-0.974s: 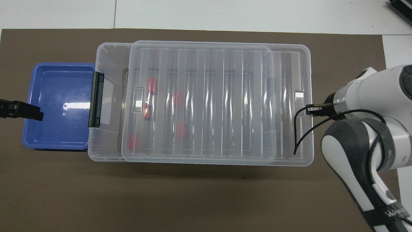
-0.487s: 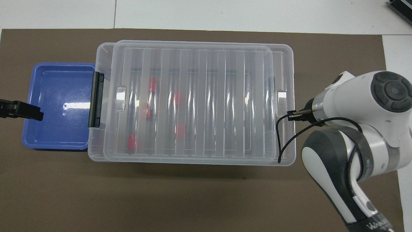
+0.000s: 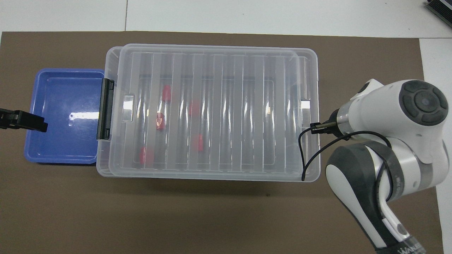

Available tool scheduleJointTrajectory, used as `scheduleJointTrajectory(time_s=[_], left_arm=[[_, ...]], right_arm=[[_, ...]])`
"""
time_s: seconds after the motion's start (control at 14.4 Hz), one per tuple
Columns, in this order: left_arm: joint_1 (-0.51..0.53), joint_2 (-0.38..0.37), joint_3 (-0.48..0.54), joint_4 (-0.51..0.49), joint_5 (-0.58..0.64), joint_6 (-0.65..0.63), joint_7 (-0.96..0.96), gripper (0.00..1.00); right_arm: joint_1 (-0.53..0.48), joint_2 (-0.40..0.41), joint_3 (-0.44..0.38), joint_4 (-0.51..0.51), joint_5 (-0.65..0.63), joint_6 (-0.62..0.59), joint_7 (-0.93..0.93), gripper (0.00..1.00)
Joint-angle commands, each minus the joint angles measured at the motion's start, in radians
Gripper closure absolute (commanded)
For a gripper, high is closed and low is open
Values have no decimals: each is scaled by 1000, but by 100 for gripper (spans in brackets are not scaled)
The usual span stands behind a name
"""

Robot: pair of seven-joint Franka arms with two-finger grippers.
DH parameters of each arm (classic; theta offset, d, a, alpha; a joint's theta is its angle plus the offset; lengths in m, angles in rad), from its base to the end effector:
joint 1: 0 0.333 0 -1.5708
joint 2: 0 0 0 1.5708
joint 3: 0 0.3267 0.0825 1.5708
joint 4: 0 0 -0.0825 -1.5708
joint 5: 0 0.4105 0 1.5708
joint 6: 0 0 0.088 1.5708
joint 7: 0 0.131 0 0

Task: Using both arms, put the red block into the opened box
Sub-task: 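Slide the clear lid shut over the box with the right gripper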

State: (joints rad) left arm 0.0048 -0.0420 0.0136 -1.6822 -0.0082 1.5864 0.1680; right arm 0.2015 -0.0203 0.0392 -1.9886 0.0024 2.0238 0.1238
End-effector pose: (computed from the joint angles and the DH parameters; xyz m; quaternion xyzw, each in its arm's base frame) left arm 0.5647 0.0095 0.5812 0.9968 -0.0745 -0.0264 0.0069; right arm 0.5646 0.1389 0.4525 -0.9979 -0.0579 -0.0272 0.0057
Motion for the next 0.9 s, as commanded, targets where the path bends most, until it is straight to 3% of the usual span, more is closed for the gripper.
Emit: scheduleJointTrajectory(time_s=[0.0,0.42,0.63,0.77,0.83], left_arm=[[1,-32,0,-37,-1,29,15,0],[-22,48,2,71,52,-11,22,0],[-29,119,-4,241,62,-130,24,0],[-29,100,-15,224,60,-120,21,0],[-29,85,-12,195,60,-103,21,0]], right_arm=[[13,-21,-2,-25,27,45,-36,100],[24,-21,-2,-25,27,47,-33,100],[24,-18,-4,-7,27,42,-23,100],[7,-23,-11,20,25,20,-3,100],[-14,-30,-13,30,25,9,10,59]])
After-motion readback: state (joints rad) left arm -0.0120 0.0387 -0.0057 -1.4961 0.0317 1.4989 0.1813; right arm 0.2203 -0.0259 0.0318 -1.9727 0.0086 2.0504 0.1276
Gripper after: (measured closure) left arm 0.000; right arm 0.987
